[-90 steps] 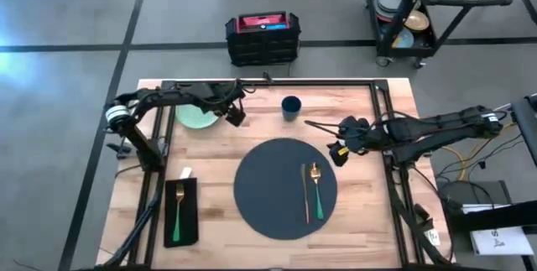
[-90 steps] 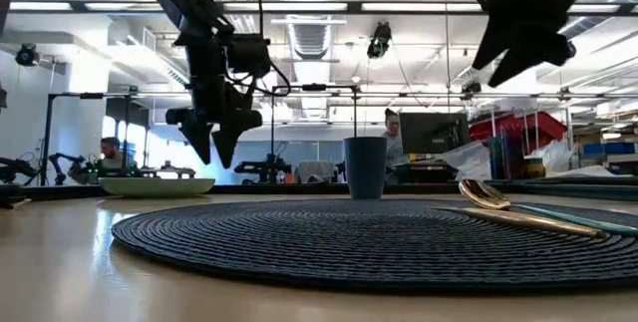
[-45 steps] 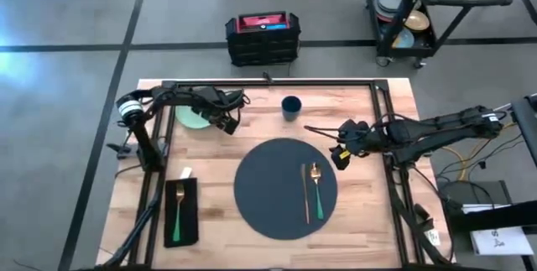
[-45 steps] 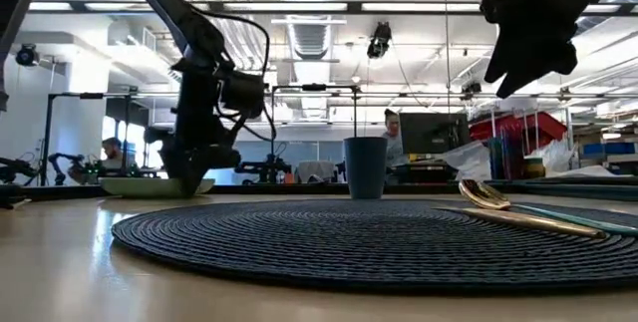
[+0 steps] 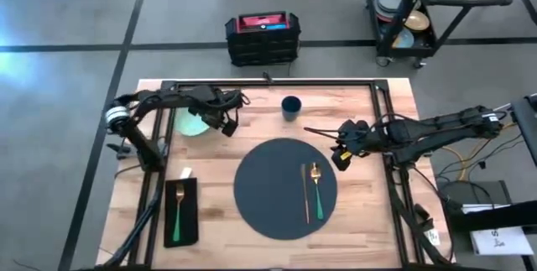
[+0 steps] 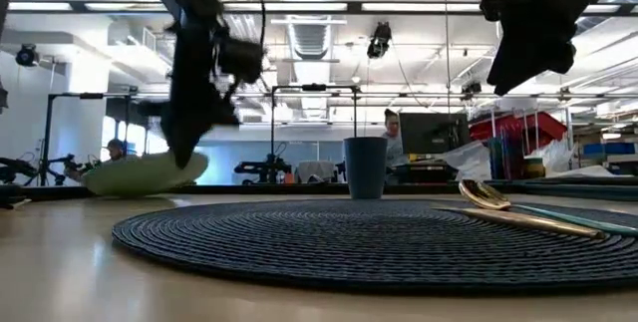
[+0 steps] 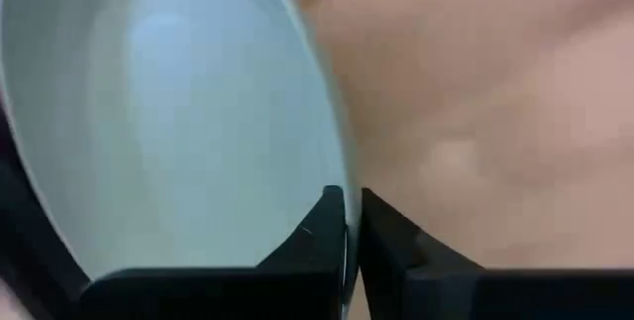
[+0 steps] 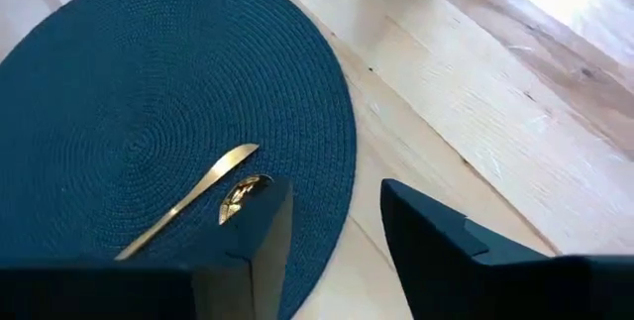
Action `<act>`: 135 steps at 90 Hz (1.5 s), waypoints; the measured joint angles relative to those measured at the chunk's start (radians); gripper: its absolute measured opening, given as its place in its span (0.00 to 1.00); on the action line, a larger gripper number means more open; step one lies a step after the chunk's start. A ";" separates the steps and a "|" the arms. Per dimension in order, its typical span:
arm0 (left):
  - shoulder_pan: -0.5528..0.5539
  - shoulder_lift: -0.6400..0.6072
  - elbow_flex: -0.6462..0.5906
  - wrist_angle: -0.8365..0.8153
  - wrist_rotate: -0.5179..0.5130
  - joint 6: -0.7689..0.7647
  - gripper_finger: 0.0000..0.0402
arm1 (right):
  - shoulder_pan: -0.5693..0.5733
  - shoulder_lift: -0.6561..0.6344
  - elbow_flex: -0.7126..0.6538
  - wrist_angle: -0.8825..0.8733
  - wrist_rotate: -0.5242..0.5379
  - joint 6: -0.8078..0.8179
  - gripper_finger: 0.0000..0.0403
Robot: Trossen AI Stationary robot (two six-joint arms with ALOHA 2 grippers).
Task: Set table place
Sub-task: Put the green plate on the black placemat
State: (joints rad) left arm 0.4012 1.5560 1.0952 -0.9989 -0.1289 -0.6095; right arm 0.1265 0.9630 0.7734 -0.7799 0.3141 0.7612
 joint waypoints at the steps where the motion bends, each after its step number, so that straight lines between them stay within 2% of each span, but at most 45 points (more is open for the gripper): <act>1: -0.014 -0.009 0.003 0.006 0.013 -0.006 0.00 | 0.000 0.000 0.000 0.000 0.000 0.000 0.33; 12: -0.210 -0.095 0.025 0.169 0.138 -0.037 0.00 | 0.000 0.000 0.000 0.001 0.003 -0.014 0.29; 24: -0.444 -0.108 0.024 0.380 0.187 -0.071 0.00 | 0.000 0.000 0.000 0.005 0.029 -0.034 0.25; 37: -0.646 -0.030 0.024 0.433 0.061 -0.075 0.00 | -0.001 0.000 0.000 0.011 0.036 -0.063 0.22; 48: -0.750 0.058 0.024 0.481 -0.015 -0.051 0.00 | -0.001 0.002 0.001 0.015 0.037 -0.071 0.19; 62: -0.774 0.175 0.069 0.523 -0.042 -0.033 0.00 | -0.001 0.003 0.001 0.029 0.035 -0.079 0.15; 74: -0.760 0.271 0.178 0.514 -0.043 0.089 0.00 | -0.001 0.003 0.001 0.030 0.034 -0.074 0.12; 92: -0.752 0.382 0.301 0.516 0.052 0.205 0.00 | -0.001 0.003 0.001 0.030 0.026 -0.074 0.10; 116: -0.742 0.392 0.359 0.476 0.072 0.255 0.01 | -0.001 0.003 0.001 -0.003 0.025 -0.065 0.12; 135: -0.743 0.394 0.378 0.480 0.097 0.285 0.14 | 0.000 0.001 -0.077 -0.077 -0.012 0.060 0.16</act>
State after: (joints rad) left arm -0.3415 1.9499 1.4727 -0.5186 -0.0323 -0.3248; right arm 0.1261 0.9643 0.6964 -0.8573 0.3017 0.8216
